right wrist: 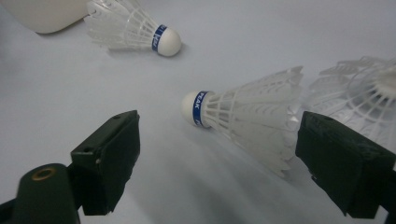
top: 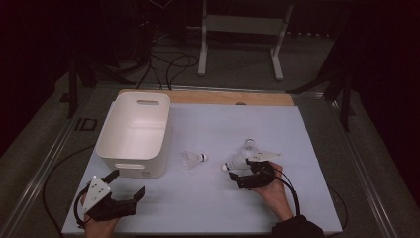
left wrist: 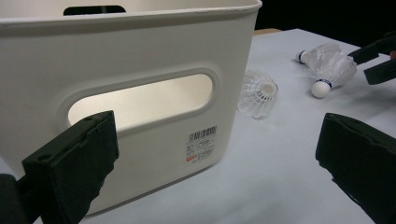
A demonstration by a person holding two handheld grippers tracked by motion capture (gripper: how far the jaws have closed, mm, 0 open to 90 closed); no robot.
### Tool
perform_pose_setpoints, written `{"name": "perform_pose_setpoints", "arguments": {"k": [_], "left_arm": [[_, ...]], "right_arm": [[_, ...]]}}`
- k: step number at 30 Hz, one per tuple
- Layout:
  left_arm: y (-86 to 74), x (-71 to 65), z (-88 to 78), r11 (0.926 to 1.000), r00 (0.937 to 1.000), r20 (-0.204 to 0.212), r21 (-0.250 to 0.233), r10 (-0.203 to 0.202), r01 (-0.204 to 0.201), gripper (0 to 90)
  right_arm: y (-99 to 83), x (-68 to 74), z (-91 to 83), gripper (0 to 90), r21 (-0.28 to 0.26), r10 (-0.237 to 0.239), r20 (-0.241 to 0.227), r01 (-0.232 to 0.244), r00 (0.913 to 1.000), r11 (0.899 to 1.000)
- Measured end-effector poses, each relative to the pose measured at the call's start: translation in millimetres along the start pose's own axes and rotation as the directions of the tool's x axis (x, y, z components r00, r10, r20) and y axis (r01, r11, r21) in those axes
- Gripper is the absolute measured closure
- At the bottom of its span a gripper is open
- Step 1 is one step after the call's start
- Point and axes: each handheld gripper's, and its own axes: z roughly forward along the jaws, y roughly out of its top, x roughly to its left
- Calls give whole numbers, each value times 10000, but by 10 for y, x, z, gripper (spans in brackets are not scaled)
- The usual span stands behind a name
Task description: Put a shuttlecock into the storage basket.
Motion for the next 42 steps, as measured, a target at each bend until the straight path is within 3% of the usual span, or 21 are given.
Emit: {"name": "perform_pose_setpoints", "arguments": {"k": [4,11,17,24,42], "left_arm": [[0,1,-1,10000,10000,-9,-5,-8,8,0],[-1,0,2,10000,10000,-18,13,27,-27,0],[-1,-3,4,10000,10000,-14,0,32,-32,0],[-1,-5,2,10000,10000,-21,-19,27,-27,0],[-5,-38,20,9998,9998,0,8,200,-200,0]], "right_arm": [[-3,-14,54,187,244,71,-58,-69,10000,9997],[18,-27,126,329,143,139,-310,-134,9994,9998],[19,-22,152,592,150,142,-672,-132,9976,9998],[28,27,138,856,-111,-336,-755,328,9966,9994],[149,157,10,878,-753,-656,-141,644,9977,9951]]}}
